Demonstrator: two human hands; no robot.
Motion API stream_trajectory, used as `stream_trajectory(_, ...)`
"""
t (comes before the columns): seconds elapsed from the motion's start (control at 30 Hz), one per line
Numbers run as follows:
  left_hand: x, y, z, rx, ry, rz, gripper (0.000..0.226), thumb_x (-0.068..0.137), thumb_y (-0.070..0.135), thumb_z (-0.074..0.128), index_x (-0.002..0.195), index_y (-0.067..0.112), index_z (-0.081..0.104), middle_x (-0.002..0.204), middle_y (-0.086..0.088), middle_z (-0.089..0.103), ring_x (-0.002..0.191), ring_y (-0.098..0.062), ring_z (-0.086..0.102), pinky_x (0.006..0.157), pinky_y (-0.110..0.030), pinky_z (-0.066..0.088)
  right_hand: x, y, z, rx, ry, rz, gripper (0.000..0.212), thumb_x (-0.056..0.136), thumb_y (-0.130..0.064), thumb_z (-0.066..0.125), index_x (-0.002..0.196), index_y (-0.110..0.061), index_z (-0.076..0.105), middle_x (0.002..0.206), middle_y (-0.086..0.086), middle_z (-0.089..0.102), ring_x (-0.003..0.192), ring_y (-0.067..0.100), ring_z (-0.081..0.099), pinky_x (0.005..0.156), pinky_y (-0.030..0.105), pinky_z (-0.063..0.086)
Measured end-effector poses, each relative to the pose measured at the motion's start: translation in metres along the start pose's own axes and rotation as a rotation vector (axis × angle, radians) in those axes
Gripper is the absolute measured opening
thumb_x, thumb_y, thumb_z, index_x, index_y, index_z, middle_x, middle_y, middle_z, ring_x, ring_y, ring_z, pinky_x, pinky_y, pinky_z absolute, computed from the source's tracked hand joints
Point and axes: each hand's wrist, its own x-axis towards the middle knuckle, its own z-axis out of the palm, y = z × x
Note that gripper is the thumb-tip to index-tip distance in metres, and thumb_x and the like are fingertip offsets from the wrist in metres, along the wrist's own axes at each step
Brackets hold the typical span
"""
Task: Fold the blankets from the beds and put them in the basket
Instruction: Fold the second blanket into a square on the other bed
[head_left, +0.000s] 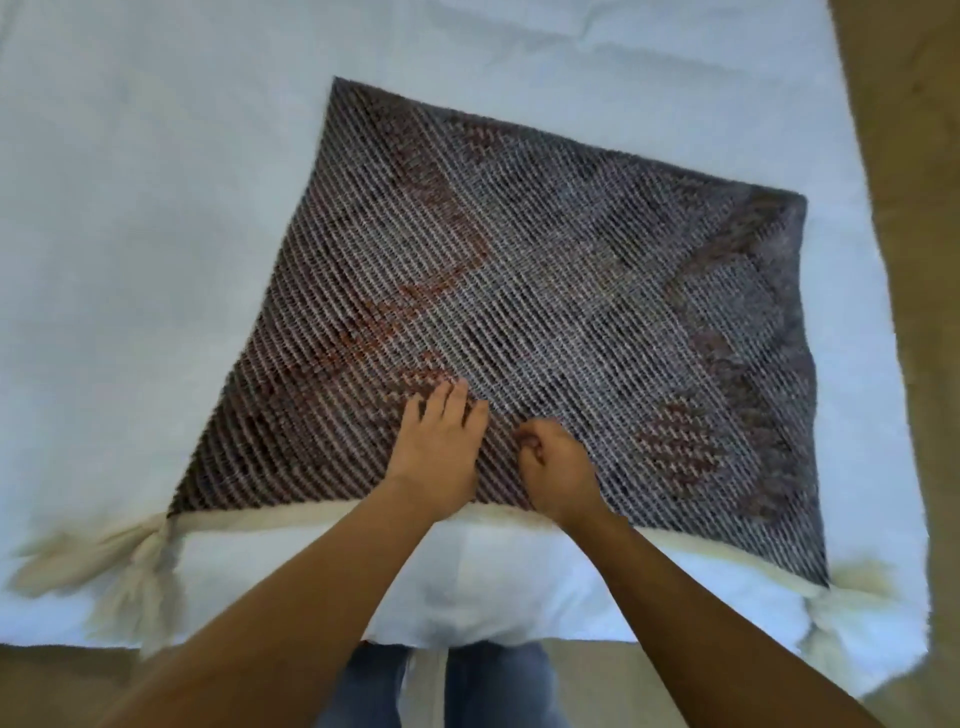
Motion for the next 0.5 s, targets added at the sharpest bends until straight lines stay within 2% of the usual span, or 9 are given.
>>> stream_trajectory(0.1,0.035,0.068,0.002,-0.033,-0.113,0.126,0.067,0.089,0.032,0.049,0.145,0.018,0.016,0.155,-0.012,0.009,0.141,-0.031,0.011,0.112,-0.047,0.018,-0.001,0.076,-0.05,0.009,0.065,0.183,0.022,0.09,-0.007,0.047,0.107,-0.001,0.059,0.11,0.02,0.059,0.097,0.034,0.057,0.072,0.028,0.036)
stream_trajectory(0.2,0.07,0.139,0.003,-0.056,-0.188,0.198,0.061,0.092,0.032,0.047,0.144,0.016,0.02,0.154,-0.011,0.011,0.14,-0.03,0.014,0.111,-0.046,0.022,-0.011,0.148,-0.098,0.027,0.14,0.367,0.023,0.09,-0.009,0.048,0.11,-0.001,0.058,0.116,0.021,0.055,0.102,0.036,0.056,0.081,0.031,0.04)
stream_trajectory(0.33,0.118,0.227,-0.008,-0.076,-0.191,0.258,0.052,0.094,0.034,0.043,0.141,0.015,0.029,0.146,-0.01,0.027,0.132,-0.03,0.03,0.106,-0.044,0.033,-0.024,0.219,-0.151,0.093,0.405,0.557,0.021,0.083,-0.01,0.054,0.1,0.001,0.06,0.103,0.026,0.057,0.098,0.04,0.055,0.084,0.041,0.043)
stream_trajectory(0.4,0.144,0.265,-0.016,-0.122,-0.169,0.262,0.05,0.095,0.035,0.042,0.139,0.013,0.033,0.14,-0.011,0.034,0.125,-0.03,0.038,0.1,-0.043,0.04,-0.027,0.245,-0.166,0.161,0.485,0.667,0.03,0.083,-0.017,0.059,0.106,0.002,0.059,0.104,0.025,0.059,0.1,0.04,0.055,0.087,0.043,0.045)
stream_trajectory(0.5,0.179,0.314,-0.022,-0.177,-0.133,0.224,0.051,0.096,0.037,0.043,0.138,0.01,0.033,0.138,-0.014,0.033,0.123,-0.031,0.04,0.098,-0.043,0.043,-0.027,0.269,-0.17,0.395,0.374,0.771,0.04,0.083,-0.034,0.064,0.107,-0.003,0.054,0.097,0.012,0.062,0.092,0.03,0.058,0.074,0.032,0.045)
